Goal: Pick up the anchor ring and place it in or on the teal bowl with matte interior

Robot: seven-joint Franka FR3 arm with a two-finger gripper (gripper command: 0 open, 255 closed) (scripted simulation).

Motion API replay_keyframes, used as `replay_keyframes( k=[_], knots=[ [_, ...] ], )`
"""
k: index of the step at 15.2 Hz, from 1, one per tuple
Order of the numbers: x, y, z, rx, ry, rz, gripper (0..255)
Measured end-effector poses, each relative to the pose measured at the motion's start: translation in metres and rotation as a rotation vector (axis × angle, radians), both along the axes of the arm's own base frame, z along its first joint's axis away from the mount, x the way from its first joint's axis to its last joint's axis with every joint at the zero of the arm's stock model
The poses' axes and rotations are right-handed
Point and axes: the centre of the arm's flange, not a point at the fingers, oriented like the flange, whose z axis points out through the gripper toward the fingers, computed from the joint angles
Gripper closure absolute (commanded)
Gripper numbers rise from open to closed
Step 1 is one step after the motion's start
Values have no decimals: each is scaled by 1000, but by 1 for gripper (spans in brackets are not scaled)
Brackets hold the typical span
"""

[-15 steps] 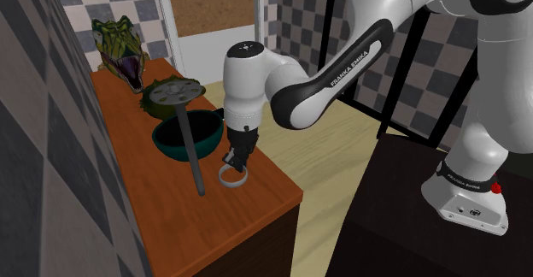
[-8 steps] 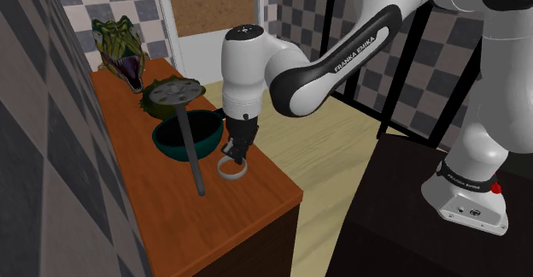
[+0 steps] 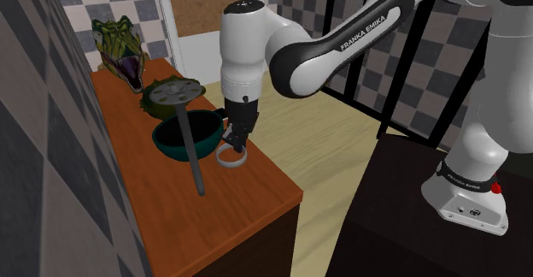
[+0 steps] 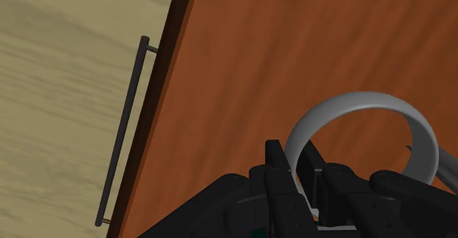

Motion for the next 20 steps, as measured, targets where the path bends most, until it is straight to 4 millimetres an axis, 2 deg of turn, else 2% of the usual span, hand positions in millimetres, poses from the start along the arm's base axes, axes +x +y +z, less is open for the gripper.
replay_keyframes(
  k=[17,19,20],
  knots=[
    [-1,1,88,0,0,0,255],
    [6,0,96,0,0,1,255],
    [19,-1,98,0,0,1,255]
  ],
)
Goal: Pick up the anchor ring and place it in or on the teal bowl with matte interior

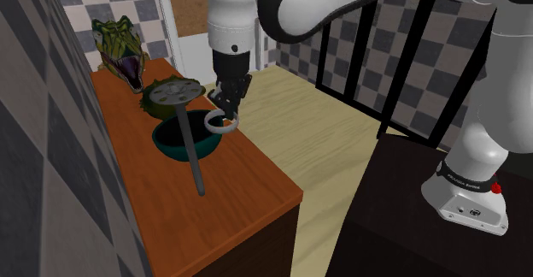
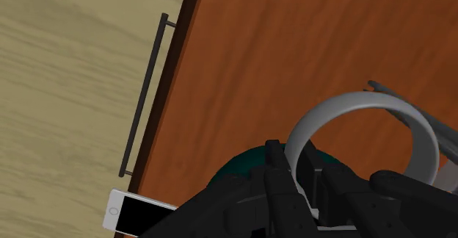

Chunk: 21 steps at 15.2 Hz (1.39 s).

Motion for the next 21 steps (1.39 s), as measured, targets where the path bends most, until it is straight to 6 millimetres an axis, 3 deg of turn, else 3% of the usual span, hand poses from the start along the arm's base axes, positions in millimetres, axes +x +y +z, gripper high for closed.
replay_keyframes(
  k=[11,21],
  knots=[
    [136,-12,5,1,0,1,255],
    [143,-13,-46,-1,1,-1,255]
  ],
)
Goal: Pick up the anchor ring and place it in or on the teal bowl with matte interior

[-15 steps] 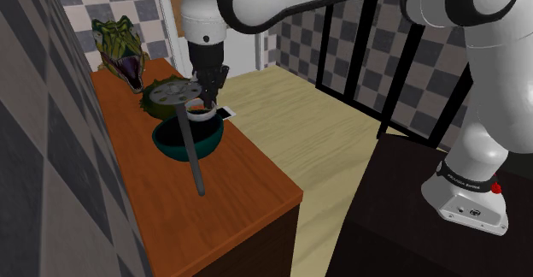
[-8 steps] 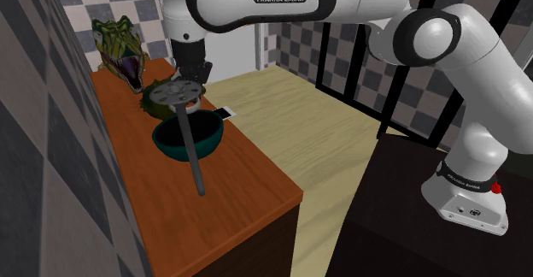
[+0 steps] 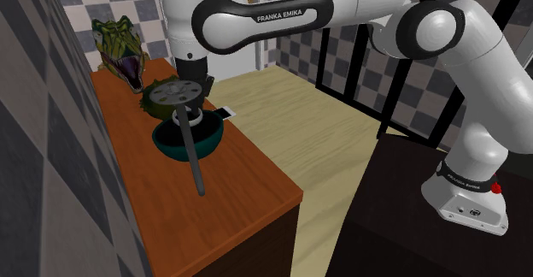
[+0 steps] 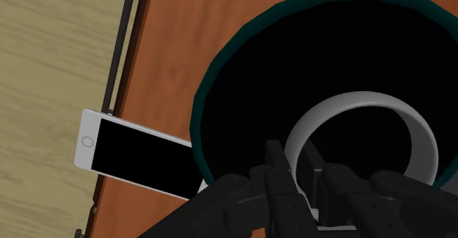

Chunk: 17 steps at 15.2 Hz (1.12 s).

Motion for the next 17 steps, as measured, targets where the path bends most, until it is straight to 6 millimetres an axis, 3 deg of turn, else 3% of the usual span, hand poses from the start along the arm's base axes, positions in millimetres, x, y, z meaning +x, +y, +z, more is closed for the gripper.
replay_keyframes(
  k=[4,11,12,17],
  knots=[
    [-1,0,-20,0,0,0,255],
    [0,0,-23,1,-2,0,255],
    [0,0,-23,1,-2,0,0],
    [0,0,-24,0,-1,0,0]
  ],
)
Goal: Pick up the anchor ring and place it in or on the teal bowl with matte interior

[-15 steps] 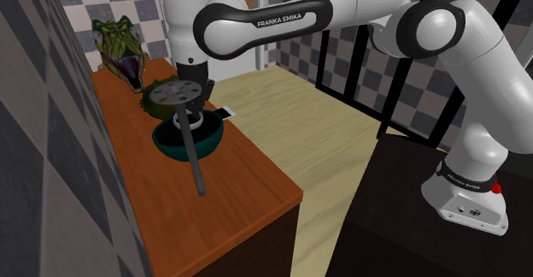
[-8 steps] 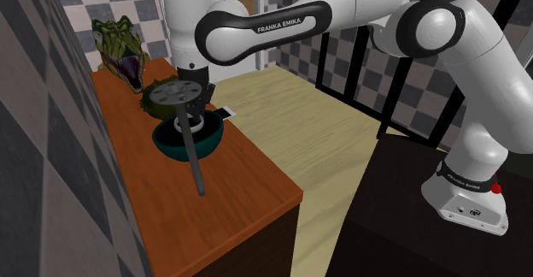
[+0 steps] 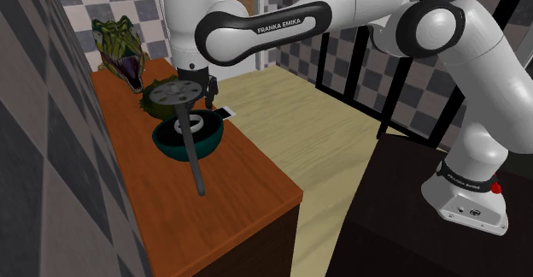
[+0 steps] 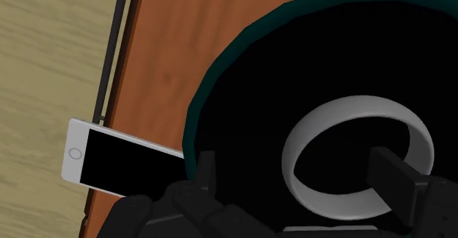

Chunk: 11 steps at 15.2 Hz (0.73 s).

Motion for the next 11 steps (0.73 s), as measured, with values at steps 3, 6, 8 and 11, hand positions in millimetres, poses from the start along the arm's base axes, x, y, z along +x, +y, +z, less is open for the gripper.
replay_keyframes(
  k=[3,6,8,11],
  knots=[
    [-2,1,18,0,-1,0,0],
    [-5,1,46,1,-1,0,0],
    [-6,1,49,0,-1,0,0],
    [-6,1,49,0,0,0,0]
  ],
)
